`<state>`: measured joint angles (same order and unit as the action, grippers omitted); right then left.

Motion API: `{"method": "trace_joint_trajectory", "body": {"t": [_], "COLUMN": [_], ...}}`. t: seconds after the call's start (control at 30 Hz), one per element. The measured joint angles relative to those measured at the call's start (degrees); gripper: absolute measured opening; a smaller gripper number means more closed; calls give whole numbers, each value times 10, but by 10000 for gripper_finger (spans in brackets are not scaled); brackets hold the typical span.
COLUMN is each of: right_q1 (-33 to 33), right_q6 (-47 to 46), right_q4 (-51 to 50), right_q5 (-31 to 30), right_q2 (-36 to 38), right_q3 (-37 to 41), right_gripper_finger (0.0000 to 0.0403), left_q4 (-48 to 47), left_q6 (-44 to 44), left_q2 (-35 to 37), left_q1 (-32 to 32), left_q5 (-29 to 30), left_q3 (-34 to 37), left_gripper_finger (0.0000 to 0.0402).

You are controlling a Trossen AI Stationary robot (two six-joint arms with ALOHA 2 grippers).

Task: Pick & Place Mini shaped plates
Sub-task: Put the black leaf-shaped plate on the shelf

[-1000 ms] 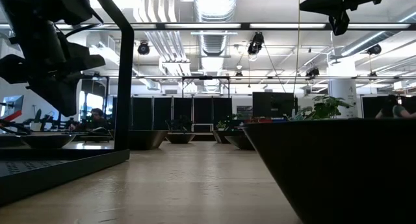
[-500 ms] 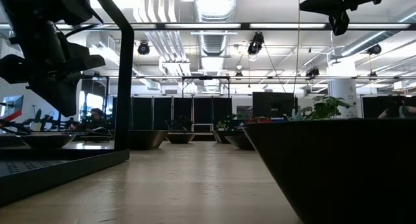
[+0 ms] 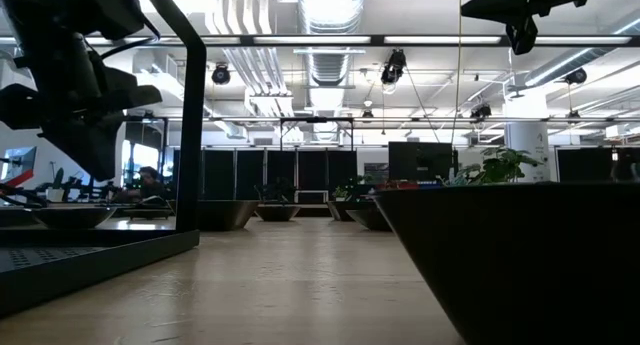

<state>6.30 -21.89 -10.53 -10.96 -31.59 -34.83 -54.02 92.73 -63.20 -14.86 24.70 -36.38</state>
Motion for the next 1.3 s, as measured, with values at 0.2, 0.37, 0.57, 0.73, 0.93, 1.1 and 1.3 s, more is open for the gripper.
{"method": "trace_joint_trajectory", "body": {"t": [0.2, 0.37, 0.57, 0.73, 0.93, 1.1, 1.3], "right_q1": [0, 0, 0, 0, 0, 0, 0], "right_q6": [0, 0, 0, 0, 0, 0, 0], "right_q4": [0, 0, 0, 0, 0, 0, 0], "right_q5": [0, 0, 0, 0, 0, 0, 0], "right_q2": [0, 0, 0, 0, 0, 0, 0], "right_q3": [0, 0, 0, 0, 0, 0, 0], "right_gripper_finger": [8, 8, 8, 8, 8, 8, 8], "left_q4": [-6, -11, -10, -9, -9, -9, -9], "left_q6": [0, -1, 0, -2, -3, -7, -16], "left_q2": [0, 0, 0, 0, 0, -4, -36], "left_q1": [4, 9, 9, 9, 10, 10, 11], "left_q5": [0, -1, -1, 0, 2, 2, 4], "left_q3": [0, 0, 0, 0, 0, 0, 1], "left_gripper_finger": [44, 44, 31, 16, 45, 75, 80]}}
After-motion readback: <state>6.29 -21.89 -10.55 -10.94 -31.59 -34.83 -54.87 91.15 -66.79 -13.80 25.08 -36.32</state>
